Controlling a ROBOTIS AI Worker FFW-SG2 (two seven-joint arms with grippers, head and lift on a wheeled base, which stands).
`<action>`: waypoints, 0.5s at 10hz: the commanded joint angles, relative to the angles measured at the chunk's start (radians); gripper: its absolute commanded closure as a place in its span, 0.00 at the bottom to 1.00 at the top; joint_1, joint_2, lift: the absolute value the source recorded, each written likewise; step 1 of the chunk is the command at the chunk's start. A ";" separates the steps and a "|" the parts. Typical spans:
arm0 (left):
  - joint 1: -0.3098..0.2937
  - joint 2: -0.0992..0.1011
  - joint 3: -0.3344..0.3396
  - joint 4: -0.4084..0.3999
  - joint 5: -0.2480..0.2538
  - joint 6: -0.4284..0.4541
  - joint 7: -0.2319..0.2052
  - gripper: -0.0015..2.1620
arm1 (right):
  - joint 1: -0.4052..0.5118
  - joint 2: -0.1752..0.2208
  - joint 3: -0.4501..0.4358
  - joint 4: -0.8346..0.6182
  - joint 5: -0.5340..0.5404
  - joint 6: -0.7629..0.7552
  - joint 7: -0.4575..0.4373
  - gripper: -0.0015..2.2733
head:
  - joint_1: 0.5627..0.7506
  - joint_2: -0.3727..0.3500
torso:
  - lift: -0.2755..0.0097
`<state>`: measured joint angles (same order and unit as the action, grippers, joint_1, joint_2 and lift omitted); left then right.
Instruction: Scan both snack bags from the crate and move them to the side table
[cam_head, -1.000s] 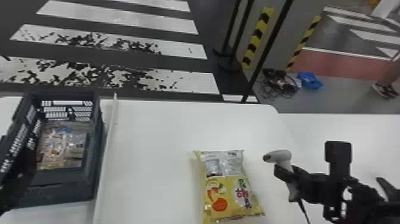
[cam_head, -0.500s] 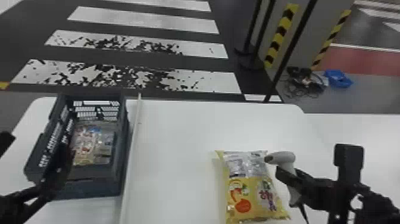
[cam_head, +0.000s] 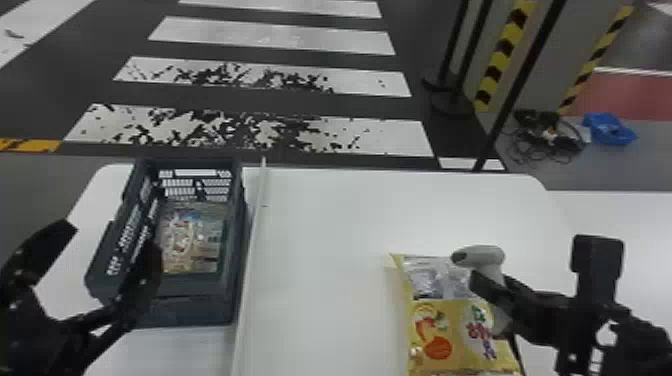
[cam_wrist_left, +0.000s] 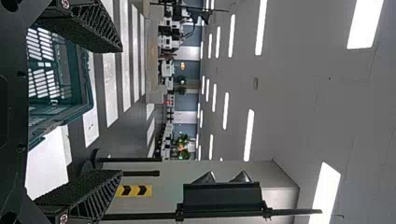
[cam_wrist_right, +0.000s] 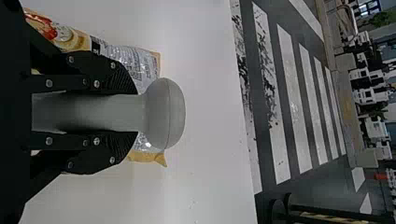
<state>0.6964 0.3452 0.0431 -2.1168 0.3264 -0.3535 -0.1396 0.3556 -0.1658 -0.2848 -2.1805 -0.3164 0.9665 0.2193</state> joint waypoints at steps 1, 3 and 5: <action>0.000 0.000 0.000 0.000 -0.001 0.000 0.000 0.03 | -0.006 0.000 0.013 0.033 0.003 -0.035 0.000 0.99 | 0.70 0.38 | 0.63; 0.002 -0.005 0.000 -0.005 0.000 0.000 0.000 0.03 | -0.004 -0.026 -0.022 0.031 -0.004 -0.035 0.002 0.99 | 0.70 0.39 | 0.63; 0.002 -0.003 0.000 -0.005 0.000 0.000 0.000 0.03 | 0.008 -0.077 -0.119 0.056 -0.046 -0.065 0.002 0.99 | 0.70 0.35 | 0.63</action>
<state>0.6979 0.3411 0.0430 -2.1214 0.3267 -0.3535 -0.1396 0.3597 -0.2254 -0.3726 -2.1353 -0.3484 0.9142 0.2216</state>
